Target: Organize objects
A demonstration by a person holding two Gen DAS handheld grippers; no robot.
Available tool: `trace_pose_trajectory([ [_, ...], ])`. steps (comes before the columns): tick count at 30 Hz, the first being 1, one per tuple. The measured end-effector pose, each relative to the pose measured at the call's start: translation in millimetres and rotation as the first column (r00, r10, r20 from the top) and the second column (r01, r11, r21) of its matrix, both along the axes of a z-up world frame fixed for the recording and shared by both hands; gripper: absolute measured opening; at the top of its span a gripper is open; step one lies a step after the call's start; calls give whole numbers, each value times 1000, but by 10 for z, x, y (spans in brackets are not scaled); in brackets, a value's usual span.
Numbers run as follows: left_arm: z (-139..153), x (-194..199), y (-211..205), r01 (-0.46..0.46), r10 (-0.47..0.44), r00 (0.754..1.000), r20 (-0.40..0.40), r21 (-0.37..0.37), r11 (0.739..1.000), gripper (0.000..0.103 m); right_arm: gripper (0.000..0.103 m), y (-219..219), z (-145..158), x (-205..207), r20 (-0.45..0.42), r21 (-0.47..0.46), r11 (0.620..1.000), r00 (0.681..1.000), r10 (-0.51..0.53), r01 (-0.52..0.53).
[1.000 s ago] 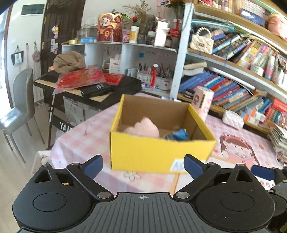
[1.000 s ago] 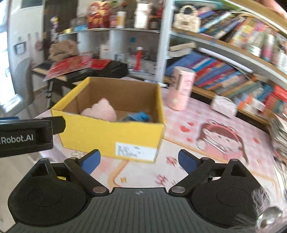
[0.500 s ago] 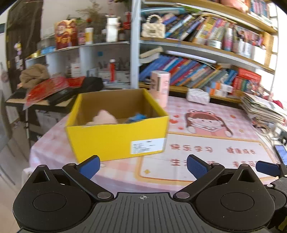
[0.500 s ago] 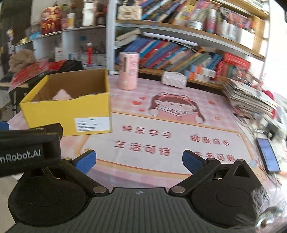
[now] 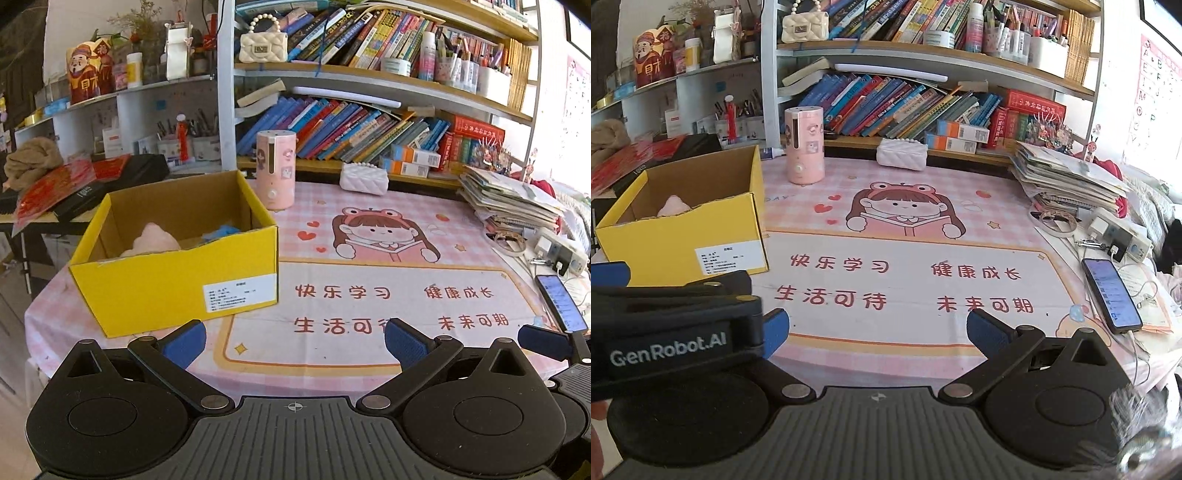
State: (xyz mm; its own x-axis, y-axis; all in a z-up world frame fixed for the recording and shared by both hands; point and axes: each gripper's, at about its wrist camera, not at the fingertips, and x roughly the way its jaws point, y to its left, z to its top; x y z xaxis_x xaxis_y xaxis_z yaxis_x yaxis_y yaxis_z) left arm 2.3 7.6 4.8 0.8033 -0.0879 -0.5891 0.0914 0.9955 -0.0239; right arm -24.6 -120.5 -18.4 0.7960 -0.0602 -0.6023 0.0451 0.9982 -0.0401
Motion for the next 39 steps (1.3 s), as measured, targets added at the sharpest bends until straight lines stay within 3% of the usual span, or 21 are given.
trace_pose_trajectory([
  [39, -25, -57, -120, -25, 26, 999, -46, 20, 999, 103, 103, -124, -79, -27, -52, 61, 998, 999, 16, -13],
])
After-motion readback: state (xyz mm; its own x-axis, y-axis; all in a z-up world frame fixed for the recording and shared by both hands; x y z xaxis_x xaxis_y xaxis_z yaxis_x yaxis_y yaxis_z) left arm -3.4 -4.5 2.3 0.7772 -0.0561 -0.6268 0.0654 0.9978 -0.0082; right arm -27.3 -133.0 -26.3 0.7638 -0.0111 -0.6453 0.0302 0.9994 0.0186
